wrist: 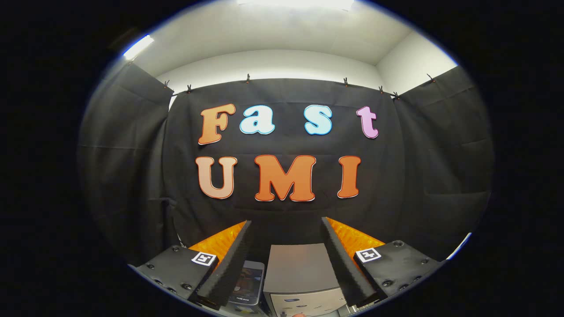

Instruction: Put the clothes into the washing machine and then close the washing machine lid.

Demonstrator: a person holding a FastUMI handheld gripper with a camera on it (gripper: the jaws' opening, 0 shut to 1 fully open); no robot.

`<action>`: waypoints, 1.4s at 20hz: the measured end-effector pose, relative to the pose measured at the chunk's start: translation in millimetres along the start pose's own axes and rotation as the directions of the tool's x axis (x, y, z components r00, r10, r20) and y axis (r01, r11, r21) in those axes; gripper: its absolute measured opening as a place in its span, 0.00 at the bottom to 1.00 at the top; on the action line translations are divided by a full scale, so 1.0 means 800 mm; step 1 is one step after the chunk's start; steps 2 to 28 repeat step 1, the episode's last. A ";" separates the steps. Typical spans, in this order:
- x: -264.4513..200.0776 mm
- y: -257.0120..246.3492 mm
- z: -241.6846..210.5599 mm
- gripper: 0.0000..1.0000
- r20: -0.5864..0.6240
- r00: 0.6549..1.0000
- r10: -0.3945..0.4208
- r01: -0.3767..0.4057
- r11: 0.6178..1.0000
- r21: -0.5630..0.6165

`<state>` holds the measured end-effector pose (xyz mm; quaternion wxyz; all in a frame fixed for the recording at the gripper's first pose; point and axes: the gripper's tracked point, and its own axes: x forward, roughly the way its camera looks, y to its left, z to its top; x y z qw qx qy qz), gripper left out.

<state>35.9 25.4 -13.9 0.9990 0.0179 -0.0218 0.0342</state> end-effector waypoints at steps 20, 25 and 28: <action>0.001 0.000 -0.001 0.99 -0.001 1.000 -0.002 0.002 1.000 0.001; 0.001 0.000 -0.001 0.99 -0.001 1.000 -0.002 0.002 1.000 0.001; 0.001 0.000 -0.001 0.99 -0.001 1.000 -0.002 0.002 1.000 0.001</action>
